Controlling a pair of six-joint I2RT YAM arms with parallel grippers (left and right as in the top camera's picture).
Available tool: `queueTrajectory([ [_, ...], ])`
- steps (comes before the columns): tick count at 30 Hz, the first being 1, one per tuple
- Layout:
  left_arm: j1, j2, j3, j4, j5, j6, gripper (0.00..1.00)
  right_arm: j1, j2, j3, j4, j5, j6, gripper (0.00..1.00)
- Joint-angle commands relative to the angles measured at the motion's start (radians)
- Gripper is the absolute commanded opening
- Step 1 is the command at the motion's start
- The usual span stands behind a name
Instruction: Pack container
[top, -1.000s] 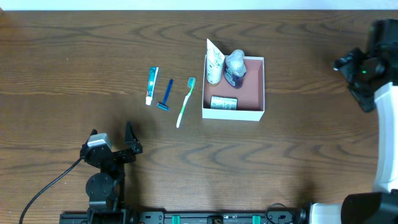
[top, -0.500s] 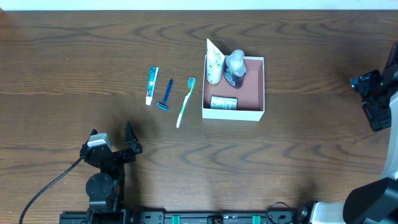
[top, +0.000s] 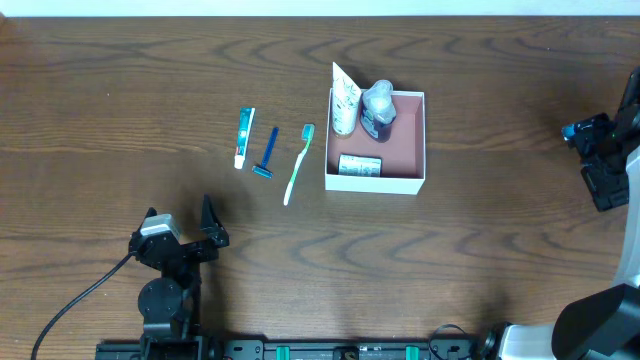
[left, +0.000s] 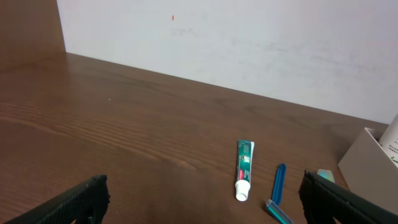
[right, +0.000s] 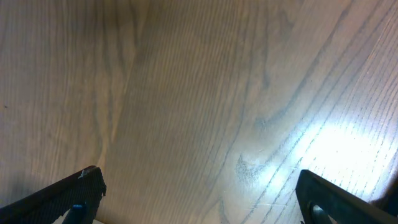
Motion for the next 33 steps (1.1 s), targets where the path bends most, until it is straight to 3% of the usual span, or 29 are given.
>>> queueTrajectory([
  [1, 0.005, -0.005, -0.023, -0.034, -0.008, -0.006, 0.98, -0.010, 0.005, -0.006, -0.003, 0.004, 0.013, 0.99],
  [4, 0.005, -0.003, -0.022, -0.039, 0.029, -0.006, 0.98, -0.010, 0.005, -0.006, -0.003, 0.004, 0.013, 0.99],
  [11, 0.004, 0.015, -0.009, -0.028, 0.412, -0.043, 0.98, -0.010, 0.005, -0.006, -0.003, 0.004, 0.013, 0.99],
  [15, 0.004, 0.017, 0.044, -0.059, 0.517, -0.043, 0.98, -0.010, 0.005, -0.006, -0.003, 0.004, 0.013, 0.99],
  [22, 0.004, 0.178, 0.374, -0.461, 0.450, 0.113, 0.98, -0.010, 0.005, -0.006, -0.003, 0.004, 0.013, 0.99],
  [28, 0.004, 0.513, 0.710, -0.780, 0.433, 0.179, 0.98, -0.010, 0.005, -0.006, -0.003, 0.004, 0.013, 0.99],
  [33, 0.004, 0.814, 0.930, -0.994, 0.537, 0.180, 0.98, -0.010, 0.005, -0.006, -0.003, 0.004, 0.013, 0.99],
])
